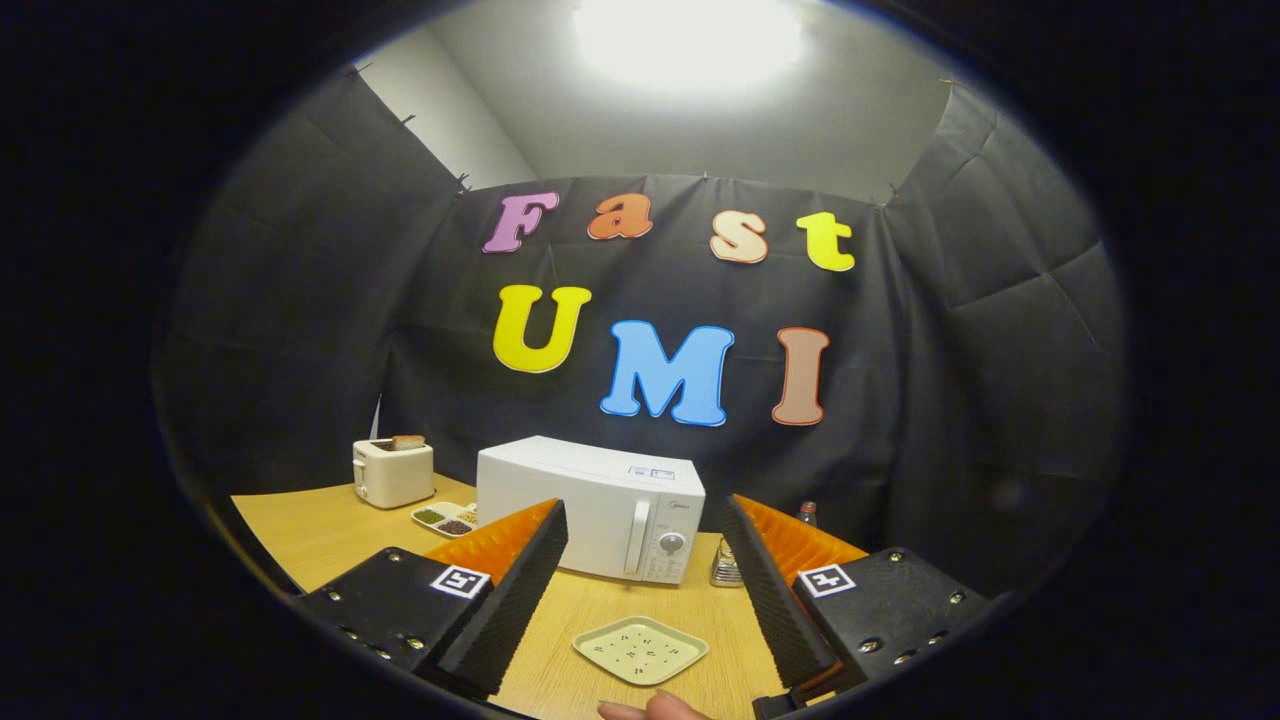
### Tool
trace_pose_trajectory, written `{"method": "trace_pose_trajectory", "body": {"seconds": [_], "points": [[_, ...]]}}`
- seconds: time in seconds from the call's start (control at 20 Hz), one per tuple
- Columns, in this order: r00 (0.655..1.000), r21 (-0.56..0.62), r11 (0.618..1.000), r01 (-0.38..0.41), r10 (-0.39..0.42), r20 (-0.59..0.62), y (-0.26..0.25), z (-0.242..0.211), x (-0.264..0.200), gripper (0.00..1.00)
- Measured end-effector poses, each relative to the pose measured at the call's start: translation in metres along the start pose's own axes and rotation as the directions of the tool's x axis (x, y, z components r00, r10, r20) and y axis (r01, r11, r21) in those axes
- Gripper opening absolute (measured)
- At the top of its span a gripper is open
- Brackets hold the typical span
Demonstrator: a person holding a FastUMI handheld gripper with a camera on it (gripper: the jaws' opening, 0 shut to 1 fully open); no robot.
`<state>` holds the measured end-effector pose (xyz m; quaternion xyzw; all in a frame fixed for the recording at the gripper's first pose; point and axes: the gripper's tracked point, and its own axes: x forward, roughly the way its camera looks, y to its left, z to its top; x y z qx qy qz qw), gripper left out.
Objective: Open the microwave, put the food inside, and close the microwave door.
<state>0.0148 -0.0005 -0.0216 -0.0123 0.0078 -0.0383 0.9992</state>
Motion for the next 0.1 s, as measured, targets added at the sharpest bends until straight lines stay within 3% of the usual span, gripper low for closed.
{"method": "trace_pose_trajectory", "body": {"seconds": [0.1], "points": [[1.000, 0.017, 1.000, 0.009, -0.009, 0.006, -0.0036, 0.0007, -0.0002, 0.96]]}}
